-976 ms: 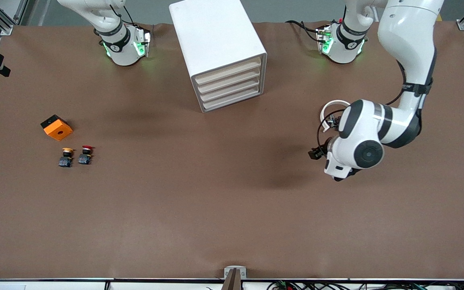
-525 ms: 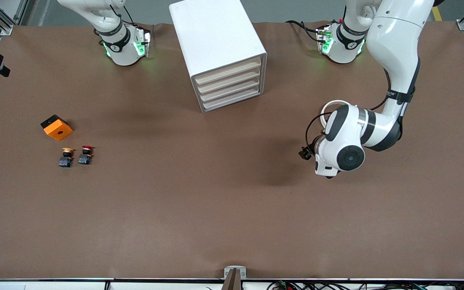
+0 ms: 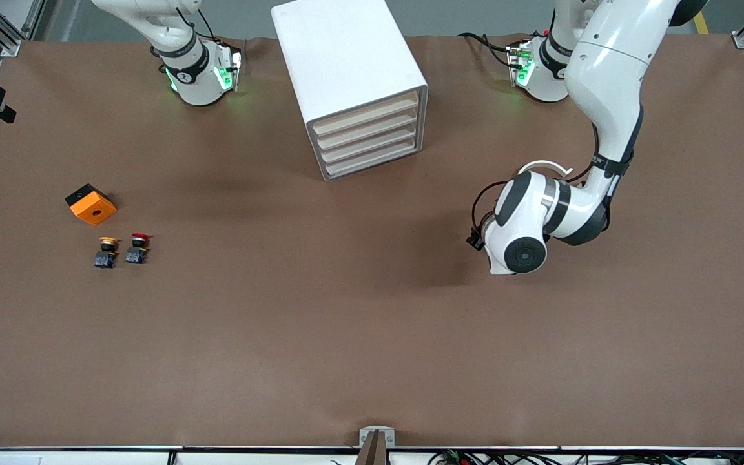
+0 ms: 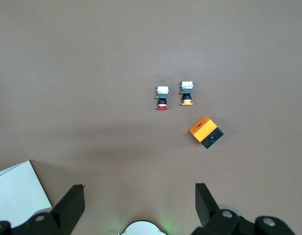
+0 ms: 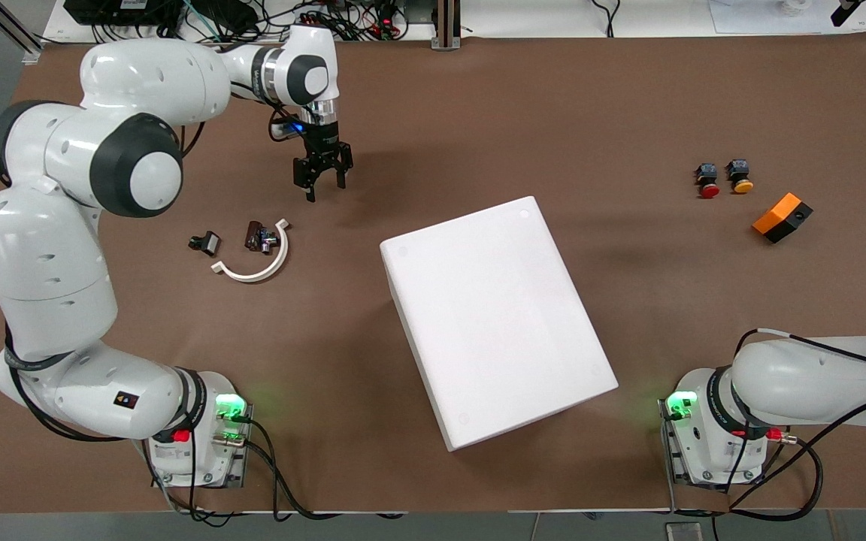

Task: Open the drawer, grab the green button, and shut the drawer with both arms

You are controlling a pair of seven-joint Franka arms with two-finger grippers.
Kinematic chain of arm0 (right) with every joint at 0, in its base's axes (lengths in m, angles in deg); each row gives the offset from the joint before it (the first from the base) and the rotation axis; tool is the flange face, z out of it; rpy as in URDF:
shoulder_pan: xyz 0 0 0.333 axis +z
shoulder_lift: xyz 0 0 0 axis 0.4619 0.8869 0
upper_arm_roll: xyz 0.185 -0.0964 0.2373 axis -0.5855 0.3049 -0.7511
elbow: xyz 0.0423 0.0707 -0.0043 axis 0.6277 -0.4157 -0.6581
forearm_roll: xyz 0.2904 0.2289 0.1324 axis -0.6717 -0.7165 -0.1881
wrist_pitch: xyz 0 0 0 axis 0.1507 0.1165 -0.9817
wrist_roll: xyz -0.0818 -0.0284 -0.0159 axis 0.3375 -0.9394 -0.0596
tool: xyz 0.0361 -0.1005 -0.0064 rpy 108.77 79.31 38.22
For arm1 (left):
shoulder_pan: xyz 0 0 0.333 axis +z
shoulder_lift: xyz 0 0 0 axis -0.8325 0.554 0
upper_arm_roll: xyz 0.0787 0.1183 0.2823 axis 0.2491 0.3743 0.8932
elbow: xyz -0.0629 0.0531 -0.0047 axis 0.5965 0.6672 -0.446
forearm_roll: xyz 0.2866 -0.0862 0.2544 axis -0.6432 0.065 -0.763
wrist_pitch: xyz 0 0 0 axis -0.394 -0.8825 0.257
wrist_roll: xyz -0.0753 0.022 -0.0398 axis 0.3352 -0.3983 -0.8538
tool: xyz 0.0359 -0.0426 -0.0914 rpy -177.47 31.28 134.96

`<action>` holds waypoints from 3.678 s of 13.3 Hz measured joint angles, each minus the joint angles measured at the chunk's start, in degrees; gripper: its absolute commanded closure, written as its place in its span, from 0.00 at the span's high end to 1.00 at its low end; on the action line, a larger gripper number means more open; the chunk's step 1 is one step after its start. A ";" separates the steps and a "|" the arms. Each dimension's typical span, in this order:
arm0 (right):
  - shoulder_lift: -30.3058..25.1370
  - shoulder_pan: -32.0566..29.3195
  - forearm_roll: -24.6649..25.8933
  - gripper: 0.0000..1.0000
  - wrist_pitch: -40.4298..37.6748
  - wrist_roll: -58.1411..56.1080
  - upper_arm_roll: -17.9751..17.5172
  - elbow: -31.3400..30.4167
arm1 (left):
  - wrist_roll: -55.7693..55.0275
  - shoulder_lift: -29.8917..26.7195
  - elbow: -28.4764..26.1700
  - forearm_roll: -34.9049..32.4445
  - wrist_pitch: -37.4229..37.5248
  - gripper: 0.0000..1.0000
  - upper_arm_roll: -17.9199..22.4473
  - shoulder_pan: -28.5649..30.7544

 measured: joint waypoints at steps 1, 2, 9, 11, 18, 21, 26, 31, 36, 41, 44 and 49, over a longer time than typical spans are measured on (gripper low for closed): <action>0.00 0.00 0.00 1.00 0.00 0.00 0.00 0.00 | -2.48 0.23 0.00 0.00 1.09 1.00 -0.29 -0.03; 0.00 0.00 0.00 1.00 0.00 0.00 0.00 0.00 | -4.62 0.48 0.00 0.00 2.42 1.00 -0.64 -0.03; 0.00 -0.03 0.00 1.00 -0.04 0.01 0.09 0.00 | -14.41 1.61 0.01 5.99 8.01 1.00 -2.20 0.26; 0.00 -0.04 0.00 1.00 -0.04 0.01 0.15 0.00 | -16.75 1.68 0.00 7.99 8.29 1.00 -2.20 0.51; 0.00 -0.07 0.00 1.00 -0.04 0.02 0.32 0.00 | -26.54 3.75 -0.03 13.79 12.21 1.00 -3.16 0.86; 0.00 -0.07 0.00 1.00 -0.04 0.02 0.33 0.00 | -27.65 4.60 -0.02 18.56 13.90 1.00 -4.10 0.82; 0.00 -0.07 0.00 1.00 -0.02 0.02 0.33 0.01 | -30.69 5.55 -0.02 24.57 16.94 1.00 -4.88 0.77; 0.00 -0.07 0.00 1.00 0.10 0.02 0.33 0.04 | -32.68 6.85 1.01 28.90 17.25 1.00 -6.05 0.15; 0.00 -0.07 0.00 1.00 0.20 0.02 0.33 0.09 | -37.18 10.02 3.63 30.81 17.25 1.00 -7.59 -0.65; 0.14 -0.07 0.00 1.00 0.51 0.02 0.34 0.33 | -38.70 11.72 6.01 32.76 17.24 1.00 -7.62 -1.67; 1.63 -0.08 0.02 1.00 0.52 0.01 0.34 0.26 | -38.76 12.52 6.55 34.36 17.23 1.00 -7.63 -2.86; 6.32 -0.27 -0.02 1.00 1.98 0.00 0.41 0.43 | -39.88 13.65 6.66 36.61 17.23 1.00 -7.64 -4.20</action>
